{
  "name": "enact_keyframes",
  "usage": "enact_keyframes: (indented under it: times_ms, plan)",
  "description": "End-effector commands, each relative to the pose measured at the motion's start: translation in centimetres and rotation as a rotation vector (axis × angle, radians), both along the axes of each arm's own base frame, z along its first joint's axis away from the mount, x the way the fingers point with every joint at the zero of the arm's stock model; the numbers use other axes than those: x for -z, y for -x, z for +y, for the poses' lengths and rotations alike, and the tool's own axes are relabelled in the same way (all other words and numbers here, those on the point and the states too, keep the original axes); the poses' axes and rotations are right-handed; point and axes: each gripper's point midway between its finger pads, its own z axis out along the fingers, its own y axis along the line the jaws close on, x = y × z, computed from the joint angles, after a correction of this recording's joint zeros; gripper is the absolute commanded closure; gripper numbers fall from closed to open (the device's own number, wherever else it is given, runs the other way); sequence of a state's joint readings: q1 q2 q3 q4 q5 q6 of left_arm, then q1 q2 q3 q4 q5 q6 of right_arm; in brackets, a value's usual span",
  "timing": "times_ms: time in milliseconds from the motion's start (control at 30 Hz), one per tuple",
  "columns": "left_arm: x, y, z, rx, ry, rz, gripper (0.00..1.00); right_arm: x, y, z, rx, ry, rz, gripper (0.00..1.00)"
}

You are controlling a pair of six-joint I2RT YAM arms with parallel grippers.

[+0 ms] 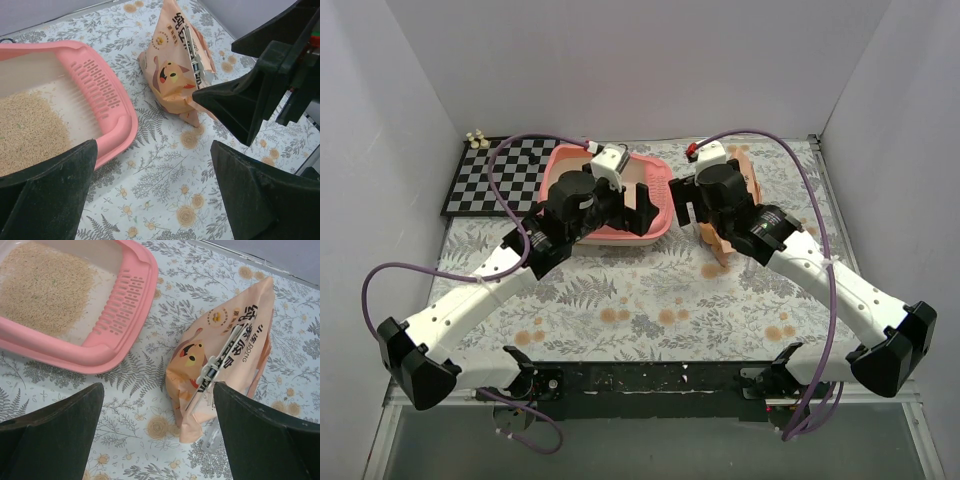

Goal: Fill the litter box with clean litter

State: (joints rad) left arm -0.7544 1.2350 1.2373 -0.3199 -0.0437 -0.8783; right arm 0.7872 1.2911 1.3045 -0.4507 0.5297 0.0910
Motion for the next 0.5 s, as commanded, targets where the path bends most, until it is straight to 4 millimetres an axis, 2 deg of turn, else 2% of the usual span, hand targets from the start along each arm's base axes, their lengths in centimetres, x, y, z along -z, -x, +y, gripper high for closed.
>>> enact_keyframes:
  times_ms: [0, 100, 167, 333, 467]
  plan:
    - [-1.7, 0.6, 1.1, -0.015, 0.036, -0.052, 0.02, -3.1, -0.4, -0.9, 0.083, -0.034, -0.044, 0.02]
    - [-1.0, -0.1, 2.6, -0.099, -0.001, -0.060, 0.02, -3.4, -0.2, -1.3, 0.091, -0.010, -0.029, 0.02]
    - [0.1, -0.9, 3.8, -0.169, -0.048, -0.038, 0.02, -3.3, -0.3, -1.6, 0.104, -0.008, -0.027, 0.02]
    - [2.4, -2.5, 6.4, -0.269, -0.044, 0.041, 0.02, -0.6, -2.5, -4.7, 0.237, 0.023, 0.110, 0.04]
    - [4.5, -4.3, 9.9, -0.381, -0.002, 0.128, 0.02, 1.4, -3.6, -6.8, 0.328, 0.014, 0.158, 0.05]
